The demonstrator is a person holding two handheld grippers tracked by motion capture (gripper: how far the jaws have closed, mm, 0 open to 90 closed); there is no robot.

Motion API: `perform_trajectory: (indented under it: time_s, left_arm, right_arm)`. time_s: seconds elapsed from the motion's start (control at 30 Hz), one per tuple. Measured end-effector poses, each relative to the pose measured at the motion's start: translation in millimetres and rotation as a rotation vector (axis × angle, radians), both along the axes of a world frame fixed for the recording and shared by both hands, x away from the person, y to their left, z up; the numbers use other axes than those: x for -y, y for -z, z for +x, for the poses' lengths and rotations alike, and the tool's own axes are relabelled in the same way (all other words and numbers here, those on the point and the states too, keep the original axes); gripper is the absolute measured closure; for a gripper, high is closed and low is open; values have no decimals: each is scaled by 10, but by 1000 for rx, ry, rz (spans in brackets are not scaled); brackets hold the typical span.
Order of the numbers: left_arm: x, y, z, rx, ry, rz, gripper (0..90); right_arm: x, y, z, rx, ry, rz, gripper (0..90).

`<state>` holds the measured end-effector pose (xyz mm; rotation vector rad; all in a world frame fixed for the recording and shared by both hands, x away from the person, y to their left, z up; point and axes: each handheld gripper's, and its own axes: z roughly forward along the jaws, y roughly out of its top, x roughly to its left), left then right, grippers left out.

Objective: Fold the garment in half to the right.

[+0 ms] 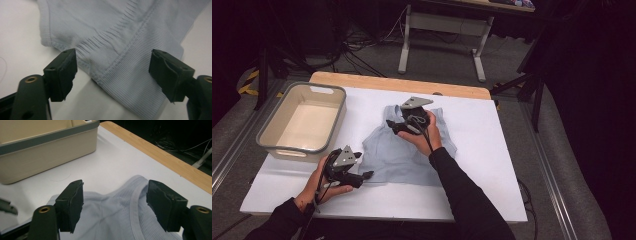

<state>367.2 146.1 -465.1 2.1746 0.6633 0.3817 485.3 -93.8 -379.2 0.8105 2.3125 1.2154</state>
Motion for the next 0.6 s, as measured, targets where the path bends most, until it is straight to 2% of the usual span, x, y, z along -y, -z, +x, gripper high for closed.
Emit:
perform_trajectory:
  time_s: [0.1,0.13,0.17,0.23,0.3,0.33,0.4,0.43,0.6]
  left_arm:
    - [34,28,7,-34,30,22,286]
    - [34,28,7,-34,30,22,300]
    - [43,26,8,-42,31,20,309]
    - [46,24,11,-58,45,18,347]
    - [44,23,18,-67,48,11,361]
    - [38,19,22,-70,53,3,421]
    - [33,16,23,-70,54,0,441]
    - [26,13,25,-70,54,1,522]
    - [26,1,43,-69,57,21,621]
  right_arm:
    - [-117,65,111,-30,-15,1,346]
    - [-117,65,111,-30,-15,1,346]
    - [-193,148,202,-52,-14,4,387]
    - [-253,210,271,-66,-5,-22,391]
    - [-275,241,312,-84,2,-18,395]
    - [-316,293,386,-114,10,-36,396]
    - [-332,319,417,-120,17,-51,396]
    - [-359,380,479,-133,37,-88,394]
    - [-386,473,595,-166,65,-102,413]
